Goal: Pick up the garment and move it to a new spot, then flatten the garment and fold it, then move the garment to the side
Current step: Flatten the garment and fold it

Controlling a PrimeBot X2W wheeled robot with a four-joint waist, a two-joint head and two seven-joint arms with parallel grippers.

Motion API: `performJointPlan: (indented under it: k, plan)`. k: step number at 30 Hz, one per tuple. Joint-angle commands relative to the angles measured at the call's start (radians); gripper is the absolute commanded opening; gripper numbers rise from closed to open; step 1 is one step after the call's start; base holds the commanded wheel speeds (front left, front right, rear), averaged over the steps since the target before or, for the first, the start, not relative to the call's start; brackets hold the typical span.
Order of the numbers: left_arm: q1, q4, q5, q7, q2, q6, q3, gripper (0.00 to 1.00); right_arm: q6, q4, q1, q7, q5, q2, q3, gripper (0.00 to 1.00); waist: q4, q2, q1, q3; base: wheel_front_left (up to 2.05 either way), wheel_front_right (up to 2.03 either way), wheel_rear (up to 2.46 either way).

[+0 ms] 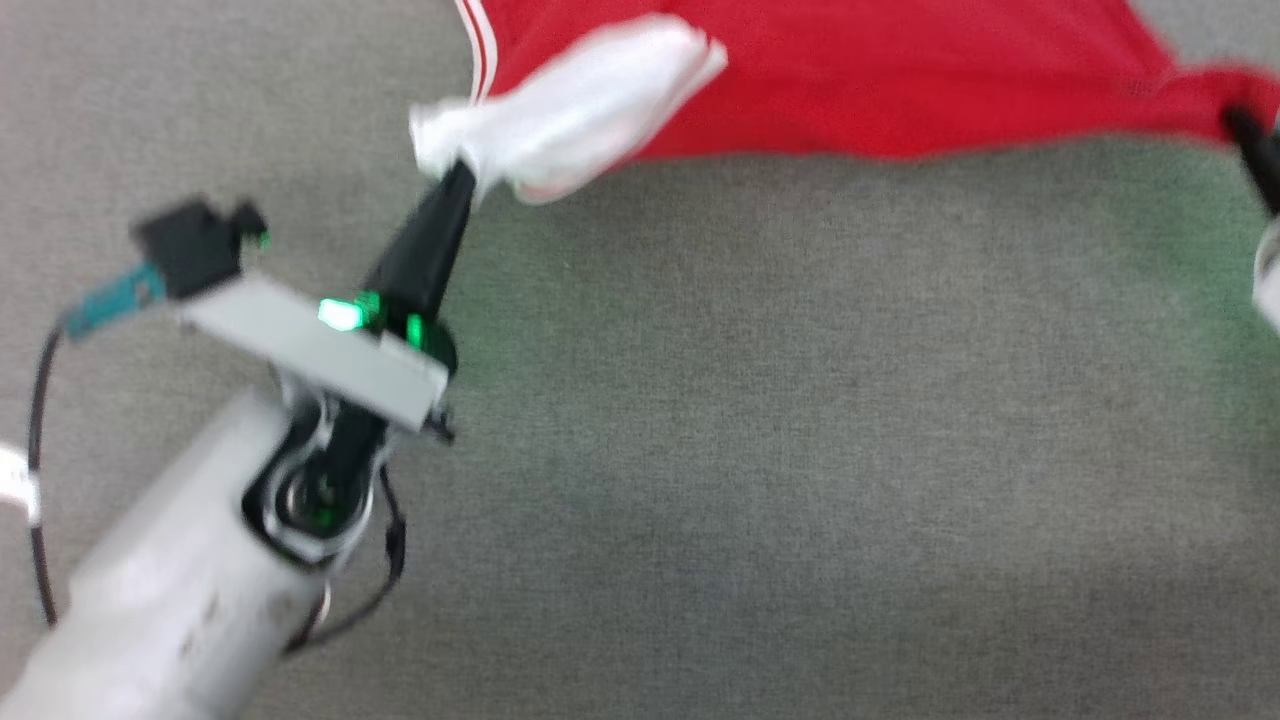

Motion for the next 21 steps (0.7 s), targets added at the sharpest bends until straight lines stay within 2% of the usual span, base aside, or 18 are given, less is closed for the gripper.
performJointPlan:
  k: [1,7,13,16,21]
  plan:
    - [0.047,-0.033,0.008,-0.006,0.008,-0.002,0.022,0.00,-0.001,-0.042,0.058,0.010,0.020,-0.017,-0.007,0.00,0.009,0.0000,0.0000,-0.038,0.00,0.00,0.00]
    - [0.295,-0.155,0.079,-0.005,0.037,-0.002,0.076,0.00,-0.001,-0.224,0.315,0.052,0.074,-0.081,-0.063,0.00,0.004,0.0000,0.0000,-0.116,0.00,0.00,0.00]
    - [0.526,-0.281,0.137,-0.005,0.083,-0.002,0.145,0.00,-0.001,-0.402,0.566,0.121,0.063,-0.109,-0.172,0.00,-0.017,0.0000,0.0000,-0.181,0.00,0.00,0.00]
    - [0.635,-0.341,0.173,-0.005,0.100,-0.002,0.189,0.00,-0.001,-0.497,0.701,0.173,0.052,-0.103,-0.261,0.00,-0.021,0.0000,0.0000,-0.201,0.00,0.00,0.00]
    - [0.794,-0.444,0.219,-0.005,0.116,-0.001,0.253,0.00,-0.001,-0.671,0.910,0.267,-0.004,-0.036,-0.447,0.00,-0.024,0.0000,0.0000,-0.203,0.00,0.00,0.00]
